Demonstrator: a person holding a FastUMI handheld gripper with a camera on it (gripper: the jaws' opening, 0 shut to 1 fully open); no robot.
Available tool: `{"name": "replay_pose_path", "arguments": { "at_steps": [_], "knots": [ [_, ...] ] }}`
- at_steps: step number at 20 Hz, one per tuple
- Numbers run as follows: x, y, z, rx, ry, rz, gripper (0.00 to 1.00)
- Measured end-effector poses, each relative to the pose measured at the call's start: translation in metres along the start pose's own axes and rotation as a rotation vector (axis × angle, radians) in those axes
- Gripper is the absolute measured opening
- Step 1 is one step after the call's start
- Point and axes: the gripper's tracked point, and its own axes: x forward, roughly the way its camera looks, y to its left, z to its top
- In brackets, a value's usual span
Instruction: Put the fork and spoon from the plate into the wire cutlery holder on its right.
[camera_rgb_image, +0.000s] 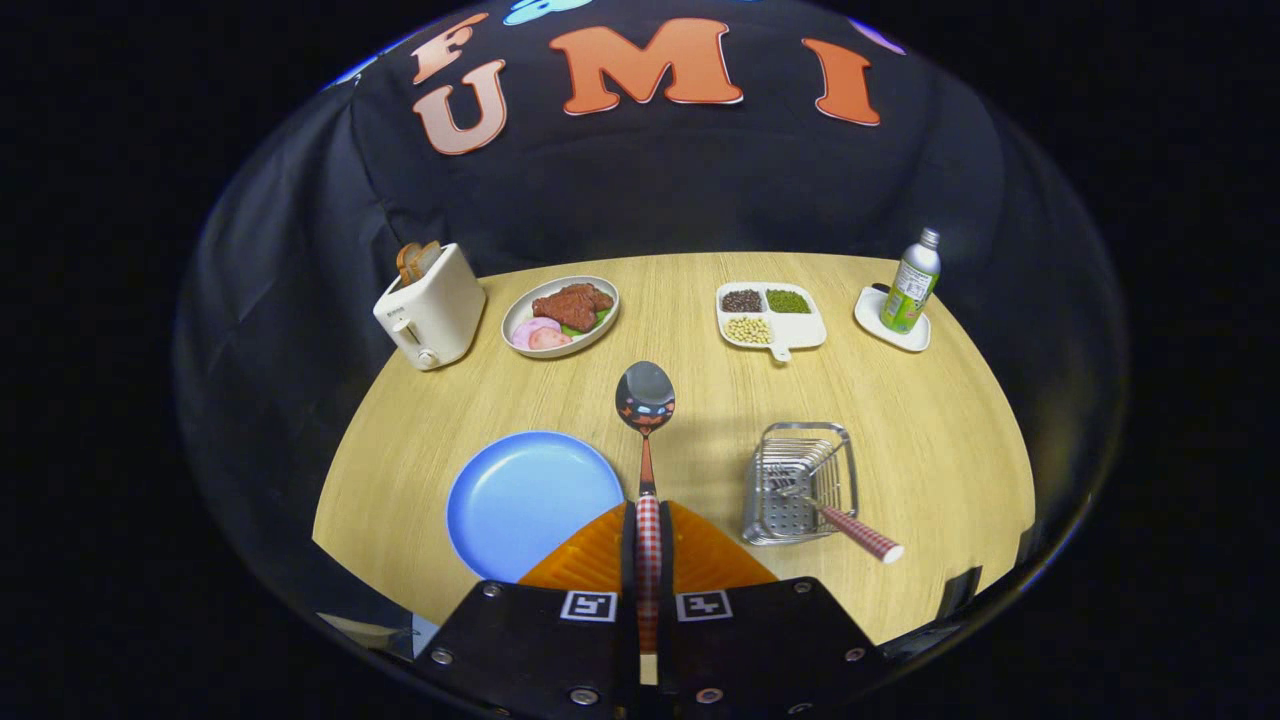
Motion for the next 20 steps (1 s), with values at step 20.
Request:
{"name": "replay_pose_path", "arguments": {
  "at_steps": [20],
  "knots": [
    [-0.019, -0.111, -0.013, -0.252, 0.479, -0.019, 0.07]
  ]
}}
